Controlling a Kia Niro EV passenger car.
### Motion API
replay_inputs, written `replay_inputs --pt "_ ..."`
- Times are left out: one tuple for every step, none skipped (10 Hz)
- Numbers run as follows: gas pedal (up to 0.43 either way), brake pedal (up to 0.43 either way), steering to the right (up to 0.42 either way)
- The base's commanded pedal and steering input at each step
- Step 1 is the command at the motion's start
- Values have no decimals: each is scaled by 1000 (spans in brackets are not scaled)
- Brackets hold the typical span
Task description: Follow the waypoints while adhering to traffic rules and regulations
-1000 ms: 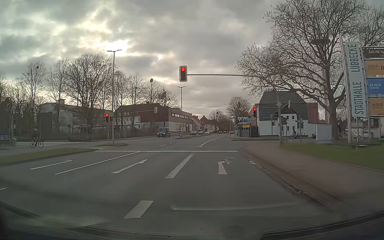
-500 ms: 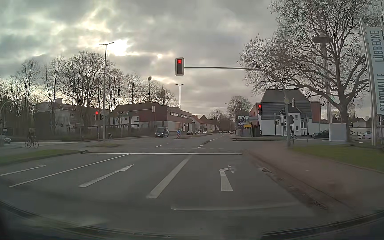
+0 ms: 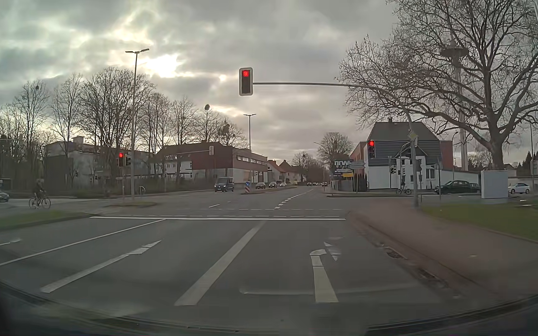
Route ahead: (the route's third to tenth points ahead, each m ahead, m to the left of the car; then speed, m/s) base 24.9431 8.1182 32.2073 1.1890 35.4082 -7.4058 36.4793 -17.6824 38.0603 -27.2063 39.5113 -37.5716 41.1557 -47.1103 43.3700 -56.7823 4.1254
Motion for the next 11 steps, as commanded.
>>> replay_inputs --pt "0 0 9" --pt "0 0 7" --pt "0 0 6" --pt "0 6 6" --pt "0 18 8" --pt "0 30 7" --pt "0 43 7" --pt "0 43 7" --pt "0 49 7" --pt "0 67 6" --pt "0 73 6"
